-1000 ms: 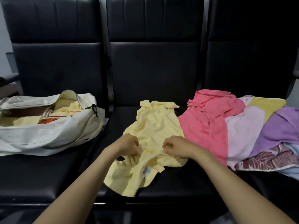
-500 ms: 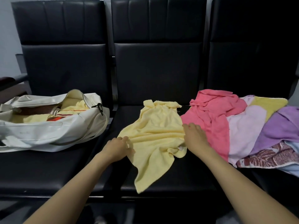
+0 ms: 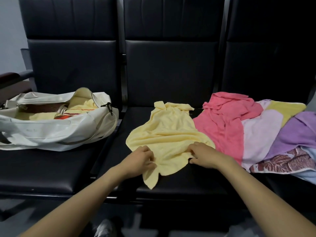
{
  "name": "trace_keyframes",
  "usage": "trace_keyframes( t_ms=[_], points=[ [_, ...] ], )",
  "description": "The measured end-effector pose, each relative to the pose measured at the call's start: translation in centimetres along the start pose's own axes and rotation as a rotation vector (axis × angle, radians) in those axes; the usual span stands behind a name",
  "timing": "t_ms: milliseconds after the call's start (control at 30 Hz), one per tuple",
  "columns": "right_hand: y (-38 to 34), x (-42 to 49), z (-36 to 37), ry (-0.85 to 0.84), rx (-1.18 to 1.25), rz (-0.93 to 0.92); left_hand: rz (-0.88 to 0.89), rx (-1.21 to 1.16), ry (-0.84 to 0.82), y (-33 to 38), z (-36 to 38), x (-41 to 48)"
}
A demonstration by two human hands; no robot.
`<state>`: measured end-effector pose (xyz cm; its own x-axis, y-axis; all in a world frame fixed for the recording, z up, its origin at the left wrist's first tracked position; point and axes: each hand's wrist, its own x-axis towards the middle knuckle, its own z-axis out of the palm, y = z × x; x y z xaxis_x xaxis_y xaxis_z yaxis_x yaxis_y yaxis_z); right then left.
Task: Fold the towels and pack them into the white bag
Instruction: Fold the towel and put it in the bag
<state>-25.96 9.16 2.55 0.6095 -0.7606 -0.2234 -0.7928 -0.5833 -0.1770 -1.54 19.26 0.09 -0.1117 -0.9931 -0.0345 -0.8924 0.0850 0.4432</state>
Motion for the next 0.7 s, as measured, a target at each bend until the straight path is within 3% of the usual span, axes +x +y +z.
trace_keyframes(
  t_ms=[133, 233, 300, 400, 467, 567, 633, 700],
  points=[
    [0.3, -0.3, -0.4, -0.03, -0.12, -0.07, -0.122, 0.012, 0.02, -1.1, -2.2, 0.2],
    [0.2, -0.9, -1.0, -0.072, -0.025, -0.197, -0.167, -0.012, -0.137, -1.9, -3.7, -0.2],
    [0.1, -1.5, -1.4, -0.053, 0.09, -0.188, -0.223, -0.021, -0.224, -2.3, -4.4, -0.6],
    [0.1, -2.0, -2.2, 0.084, 0.234, -0.172, -0.177, 0.156, -0.058, -2.5, -4.9, -0.7],
    [0.0, -2.0, -2.8, 0.208, 0.408, -0.182, -0.066, -0.034, 0.12, -1.2, -4.5, -1.0],
    [-0.6, -2.2, -3.4, 0.361, 0.649, -0.211, -0.036, -0.314, 0.047, 2.7, -2.9, -1.4],
    [-1.4, -2.3, -3.8, 0.389, 0.775, -0.235, -0.09, -0.17, -0.034, 3.9, -1.0, -1.0],
    [-1.5, -2.4, -4.8, 0.37, 0.851, -0.229, -0.079, 0.089, 0.05, 4.2, 0.0, -0.4]
  ],
)
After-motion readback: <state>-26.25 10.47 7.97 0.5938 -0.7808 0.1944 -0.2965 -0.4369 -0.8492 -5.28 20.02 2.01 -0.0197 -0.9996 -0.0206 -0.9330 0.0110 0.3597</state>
